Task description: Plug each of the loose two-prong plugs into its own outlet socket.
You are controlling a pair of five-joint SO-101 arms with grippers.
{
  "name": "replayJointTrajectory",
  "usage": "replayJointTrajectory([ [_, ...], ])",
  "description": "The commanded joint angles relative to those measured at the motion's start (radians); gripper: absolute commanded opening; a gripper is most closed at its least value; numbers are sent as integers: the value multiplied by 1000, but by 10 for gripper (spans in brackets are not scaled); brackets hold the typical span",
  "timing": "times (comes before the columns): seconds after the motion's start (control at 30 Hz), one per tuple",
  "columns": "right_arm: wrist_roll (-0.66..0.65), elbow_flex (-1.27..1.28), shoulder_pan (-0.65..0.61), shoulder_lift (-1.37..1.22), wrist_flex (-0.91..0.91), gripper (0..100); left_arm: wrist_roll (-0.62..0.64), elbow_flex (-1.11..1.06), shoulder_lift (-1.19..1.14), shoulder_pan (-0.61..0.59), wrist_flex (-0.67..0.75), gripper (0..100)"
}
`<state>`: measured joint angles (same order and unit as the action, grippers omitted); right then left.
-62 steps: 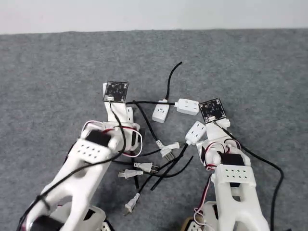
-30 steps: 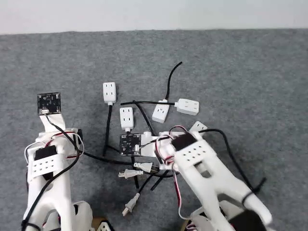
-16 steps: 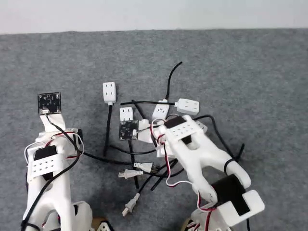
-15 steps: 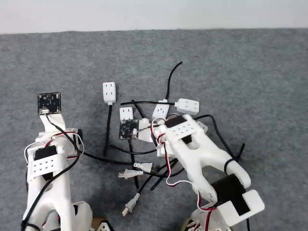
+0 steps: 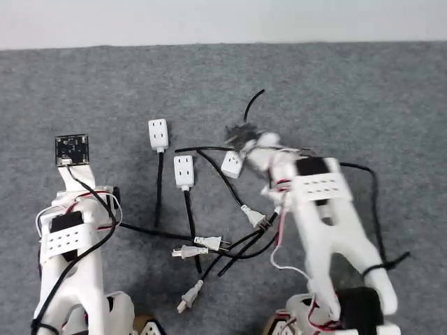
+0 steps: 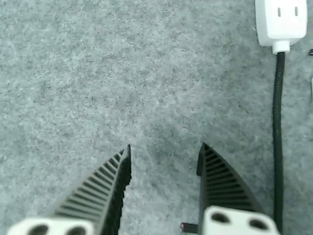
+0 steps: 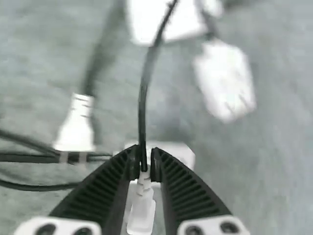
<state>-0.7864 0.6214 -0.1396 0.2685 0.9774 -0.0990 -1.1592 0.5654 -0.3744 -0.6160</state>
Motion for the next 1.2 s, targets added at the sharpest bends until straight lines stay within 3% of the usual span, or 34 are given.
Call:
replayJointTrajectory([
  [0.0,72,-38,113,51,2,9,-8,-15,21,11,69,216],
  [0.17,78,-38,234,-13,-27,9,-8,-15,23,11,68,216],
  [0.5,71,-38,696,-150,-159,9,-8,-16,25,29,66,216],
  [0.67,68,-38,779,-272,-269,31,-8,-16,25,31,64,216],
  [0.83,32,-94,791,-320,-269,221,-8,-16,25,31,64,216],
  [0.9,35,-132,792,-297,-199,241,-8,-16,25,31,64,216],
  [1.03,35,-215,799,-226,-25,166,-8,-16,25,31,64,216],
  [1.17,31,-233,840,-194,41,2,-8,-16,25,31,64,216],
])
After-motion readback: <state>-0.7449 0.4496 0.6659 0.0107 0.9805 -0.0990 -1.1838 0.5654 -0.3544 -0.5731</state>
